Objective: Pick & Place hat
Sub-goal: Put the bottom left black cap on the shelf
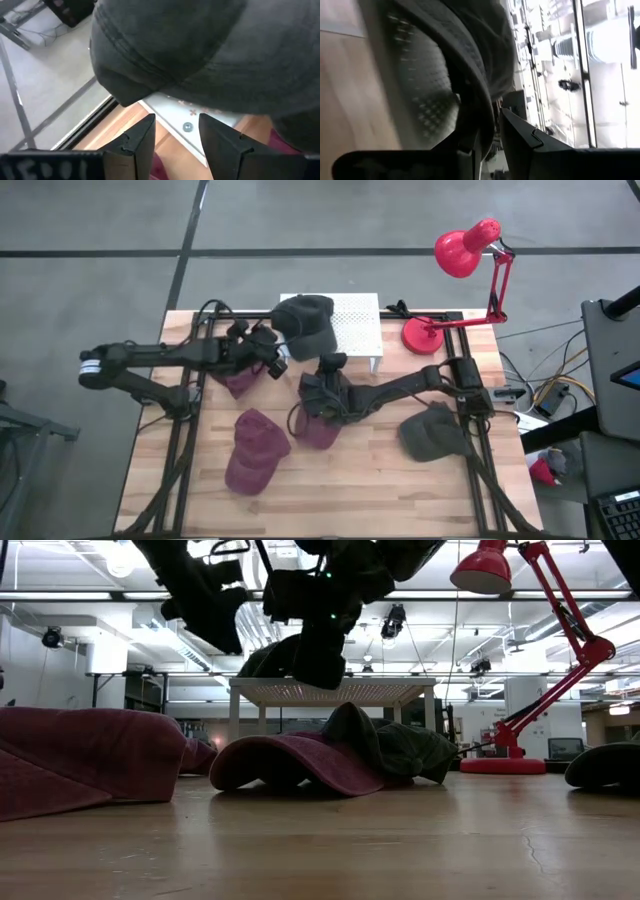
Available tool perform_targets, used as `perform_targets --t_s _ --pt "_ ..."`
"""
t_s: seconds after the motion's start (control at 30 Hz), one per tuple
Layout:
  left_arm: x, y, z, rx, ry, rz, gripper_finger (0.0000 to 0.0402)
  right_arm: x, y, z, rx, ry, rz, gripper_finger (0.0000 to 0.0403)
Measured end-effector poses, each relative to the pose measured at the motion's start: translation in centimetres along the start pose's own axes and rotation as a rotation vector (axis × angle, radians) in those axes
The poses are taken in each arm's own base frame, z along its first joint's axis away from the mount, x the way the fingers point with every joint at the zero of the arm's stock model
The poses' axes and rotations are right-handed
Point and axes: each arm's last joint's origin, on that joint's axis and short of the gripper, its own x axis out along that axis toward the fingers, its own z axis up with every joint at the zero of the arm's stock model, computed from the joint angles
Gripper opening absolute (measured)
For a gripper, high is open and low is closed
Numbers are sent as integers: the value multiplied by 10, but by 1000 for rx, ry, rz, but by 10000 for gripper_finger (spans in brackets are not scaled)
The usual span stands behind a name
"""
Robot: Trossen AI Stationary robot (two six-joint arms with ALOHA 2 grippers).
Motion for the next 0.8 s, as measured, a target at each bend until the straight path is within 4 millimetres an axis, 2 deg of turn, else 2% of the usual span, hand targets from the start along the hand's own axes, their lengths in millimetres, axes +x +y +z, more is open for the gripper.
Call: perform_targets --t_s 0.17,0.33,0.8 --pt "11 1 2 -26 33 -81 163 -11 6 0 -26 -67 51 59" --pt "19 -1 3 -31 40 -80 163 -19 7 1 -26 -100 72 57" --pt "34 1 4 -22 53 -44 163 -18 9 2 -101 -154 119 52"
